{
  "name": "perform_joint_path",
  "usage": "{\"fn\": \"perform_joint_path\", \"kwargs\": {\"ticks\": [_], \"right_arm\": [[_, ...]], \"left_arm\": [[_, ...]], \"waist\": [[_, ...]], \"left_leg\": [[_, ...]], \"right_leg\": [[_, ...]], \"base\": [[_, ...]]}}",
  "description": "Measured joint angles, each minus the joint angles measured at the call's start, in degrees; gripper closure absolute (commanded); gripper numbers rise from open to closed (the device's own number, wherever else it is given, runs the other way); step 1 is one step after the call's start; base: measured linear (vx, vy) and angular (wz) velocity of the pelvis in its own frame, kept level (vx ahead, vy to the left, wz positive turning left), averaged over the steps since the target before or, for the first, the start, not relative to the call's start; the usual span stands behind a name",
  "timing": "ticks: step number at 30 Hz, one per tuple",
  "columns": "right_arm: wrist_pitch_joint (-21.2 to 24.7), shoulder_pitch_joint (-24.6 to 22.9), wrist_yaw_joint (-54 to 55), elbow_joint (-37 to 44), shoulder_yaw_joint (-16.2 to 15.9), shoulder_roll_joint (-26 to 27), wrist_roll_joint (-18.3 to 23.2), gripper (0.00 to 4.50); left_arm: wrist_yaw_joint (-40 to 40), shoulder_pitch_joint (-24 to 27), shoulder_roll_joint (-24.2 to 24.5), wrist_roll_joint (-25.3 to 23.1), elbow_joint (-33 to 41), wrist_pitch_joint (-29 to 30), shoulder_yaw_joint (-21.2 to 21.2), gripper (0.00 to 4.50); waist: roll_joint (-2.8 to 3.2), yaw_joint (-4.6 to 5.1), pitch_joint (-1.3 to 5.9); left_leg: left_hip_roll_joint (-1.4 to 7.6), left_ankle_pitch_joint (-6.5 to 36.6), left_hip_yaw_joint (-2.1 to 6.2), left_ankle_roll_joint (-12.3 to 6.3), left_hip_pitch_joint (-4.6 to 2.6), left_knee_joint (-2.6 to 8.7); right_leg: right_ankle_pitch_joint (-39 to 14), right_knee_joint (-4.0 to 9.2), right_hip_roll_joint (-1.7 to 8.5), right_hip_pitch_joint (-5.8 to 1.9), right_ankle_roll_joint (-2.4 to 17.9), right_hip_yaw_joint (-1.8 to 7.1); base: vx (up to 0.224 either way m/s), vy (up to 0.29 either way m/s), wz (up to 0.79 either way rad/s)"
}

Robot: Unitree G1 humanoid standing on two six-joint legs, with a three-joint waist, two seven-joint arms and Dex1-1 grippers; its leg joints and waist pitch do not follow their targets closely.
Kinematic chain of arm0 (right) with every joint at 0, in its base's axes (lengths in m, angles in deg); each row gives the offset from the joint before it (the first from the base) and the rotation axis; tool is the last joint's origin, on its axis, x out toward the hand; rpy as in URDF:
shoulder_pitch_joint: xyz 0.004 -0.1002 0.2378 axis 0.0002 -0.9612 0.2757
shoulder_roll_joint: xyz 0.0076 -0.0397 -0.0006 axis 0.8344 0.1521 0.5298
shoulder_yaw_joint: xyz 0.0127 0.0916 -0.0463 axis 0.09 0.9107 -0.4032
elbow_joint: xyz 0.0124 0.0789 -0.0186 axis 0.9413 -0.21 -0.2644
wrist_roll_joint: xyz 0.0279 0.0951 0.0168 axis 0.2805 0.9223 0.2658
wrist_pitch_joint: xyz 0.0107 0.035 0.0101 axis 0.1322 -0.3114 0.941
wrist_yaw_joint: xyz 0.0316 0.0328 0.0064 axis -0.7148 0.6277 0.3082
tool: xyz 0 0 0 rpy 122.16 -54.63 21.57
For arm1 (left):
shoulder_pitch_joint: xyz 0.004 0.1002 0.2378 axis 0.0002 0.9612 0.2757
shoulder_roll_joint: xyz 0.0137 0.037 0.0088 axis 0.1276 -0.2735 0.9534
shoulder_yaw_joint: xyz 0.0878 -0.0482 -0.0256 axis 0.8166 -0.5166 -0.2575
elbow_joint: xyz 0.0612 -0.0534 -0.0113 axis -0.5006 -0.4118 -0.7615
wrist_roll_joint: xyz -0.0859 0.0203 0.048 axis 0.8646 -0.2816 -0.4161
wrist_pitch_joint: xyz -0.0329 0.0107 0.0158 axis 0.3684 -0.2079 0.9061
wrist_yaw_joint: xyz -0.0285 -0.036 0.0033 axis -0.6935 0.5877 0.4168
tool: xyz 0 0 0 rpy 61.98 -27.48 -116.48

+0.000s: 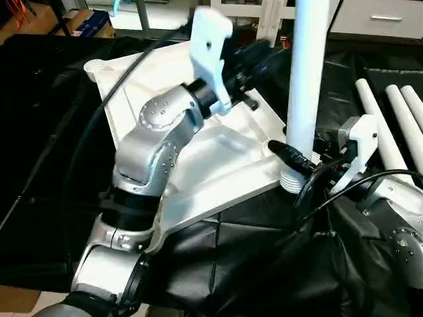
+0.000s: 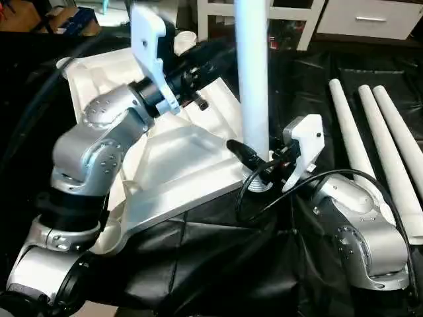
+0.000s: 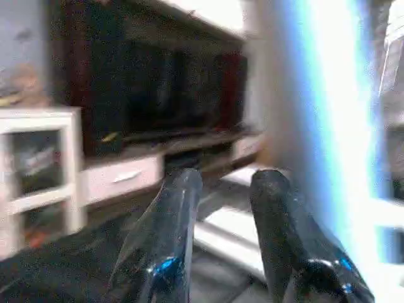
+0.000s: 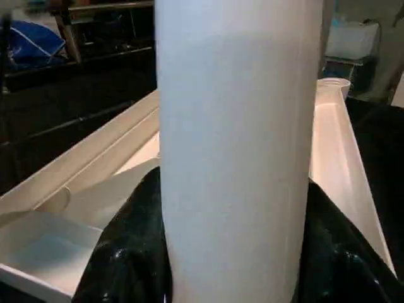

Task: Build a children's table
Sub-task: Insert table leg to table base

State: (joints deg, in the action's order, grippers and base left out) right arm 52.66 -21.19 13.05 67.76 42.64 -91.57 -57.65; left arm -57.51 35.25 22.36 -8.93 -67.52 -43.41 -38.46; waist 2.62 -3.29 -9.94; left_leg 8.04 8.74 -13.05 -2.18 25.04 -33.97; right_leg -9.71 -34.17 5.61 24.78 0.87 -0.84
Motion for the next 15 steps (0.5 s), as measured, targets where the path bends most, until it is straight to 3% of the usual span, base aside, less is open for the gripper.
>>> {"fn": "perform_joint_path", "kwargs": {"ticks": [3,10,15], "right_arm": [[-0.42,-0.57,0.14,-0.11,0.39,-0.39,-0.32,2.64],[-0.47,-0.76,0.12,-0.16,0.25,-0.37,-0.63,2.64],[-0.83,-0.74,0.93,-0.71,0.3,-0.32,-1.4,2.64]], "left_arm": [[-2.34,-0.17,-0.5,4.62,4.19,0.74,-1.08,2.92],[-3.79,0.02,0.77,4.86,2.81,1.02,-1.61,2.92],[4.03,-0.04,1.29,-1.9,-5.61,-0.43,-2.19,2.92]], "waist": [[0.0,-0.07,0.01],[0.01,0.0,0.01],[0.03,0.09,0.03]], "left_leg": [[0.0,0.0,0.0,0.0,-0.05,-0.06],[-0.01,0.01,0.0,0.02,-0.02,-0.24],[-0.01,0.0,0.0,0.01,-0.04,-0.32]], "right_leg": [[0.03,0.0,0.0,-0.07,0.05,0.0],[0.13,0.03,0.0,-0.16,0.05,0.06],[0.17,0.08,0.0,-0.28,-0.01,0.07]], "base": [[0.0,0.0,0.0],[0.0,0.0,0.0],[0.0,0.0,0.0]]}}
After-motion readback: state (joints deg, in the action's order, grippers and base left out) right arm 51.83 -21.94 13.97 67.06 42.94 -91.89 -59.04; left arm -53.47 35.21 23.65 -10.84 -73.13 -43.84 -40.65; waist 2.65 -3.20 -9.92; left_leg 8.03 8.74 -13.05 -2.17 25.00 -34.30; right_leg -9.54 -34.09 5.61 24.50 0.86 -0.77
